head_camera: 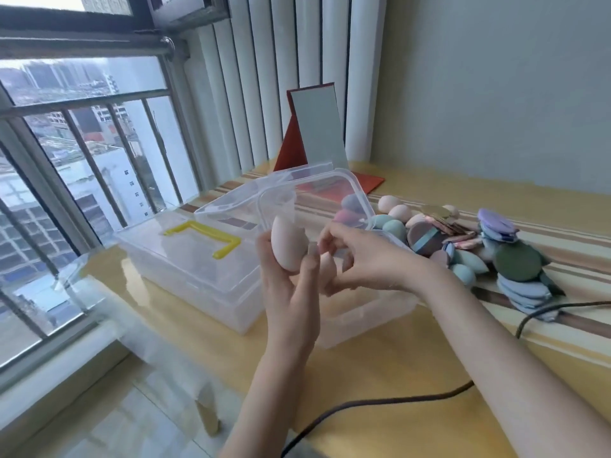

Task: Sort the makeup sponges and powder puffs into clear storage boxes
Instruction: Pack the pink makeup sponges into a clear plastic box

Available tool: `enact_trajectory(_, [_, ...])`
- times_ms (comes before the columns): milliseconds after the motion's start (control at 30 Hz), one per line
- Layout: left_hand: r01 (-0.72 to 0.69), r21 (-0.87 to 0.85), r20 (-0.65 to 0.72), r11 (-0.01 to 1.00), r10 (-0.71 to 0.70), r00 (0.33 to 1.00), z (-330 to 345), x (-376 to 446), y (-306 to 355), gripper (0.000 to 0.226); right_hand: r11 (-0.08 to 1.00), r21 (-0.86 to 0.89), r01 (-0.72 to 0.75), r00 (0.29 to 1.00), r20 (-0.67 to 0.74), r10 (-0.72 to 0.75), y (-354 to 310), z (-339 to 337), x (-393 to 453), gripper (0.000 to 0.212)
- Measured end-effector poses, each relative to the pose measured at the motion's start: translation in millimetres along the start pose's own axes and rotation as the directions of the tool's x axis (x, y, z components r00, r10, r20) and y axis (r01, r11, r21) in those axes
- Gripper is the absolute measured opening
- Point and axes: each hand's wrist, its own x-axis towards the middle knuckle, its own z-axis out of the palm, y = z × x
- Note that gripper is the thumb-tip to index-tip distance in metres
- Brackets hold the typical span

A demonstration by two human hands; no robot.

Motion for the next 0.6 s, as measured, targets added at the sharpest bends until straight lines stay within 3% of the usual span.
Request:
enact_trajectory(67, [-0.045,0.027,0.062,0.999,0.043,0.997,-2,-3,1,0.016,0.991,-0.128,0.027,0.999,0.047,-0.021,-5,7,1,0.041])
enact_trajectory(133, [-0.046,0.07,0.078,0.996,0.041,0.996,-2,-6,3,0.014,0.991,-0.133,0.033,0.995,0.093,-0.02,-9,14,3,0.048])
enact_trajectory(233, [-0.008,0.096,0.106,0.995,-0.002,0.994,-4,-9,2,0.015,0.984,-0.18,0.016,0.999,0.035,-0.009,-9,23,11,0.031])
enact_trajectory(333, [0.057,0.083,0.137,0.995,-0.068,0.988,-7,-12,-1,0.017,0.984,-0.179,0.017,1.0,-0.016,-0.02,-8,25,13,0.039])
enact_trajectory(500, [-0.11,0.391,0.21,0.914,0.028,0.977,-7,-11,1,0.015,0.979,-0.171,0.108,0.991,-0.057,-0.12,-5,19,12,0.042])
enact_trajectory(600, [-0.156,0.49,0.265,0.857,0.025,0.964,-9,-10,4,0.017,0.99,-0.133,0.044,0.999,0.007,-0.044,-5,13,8,0.045])
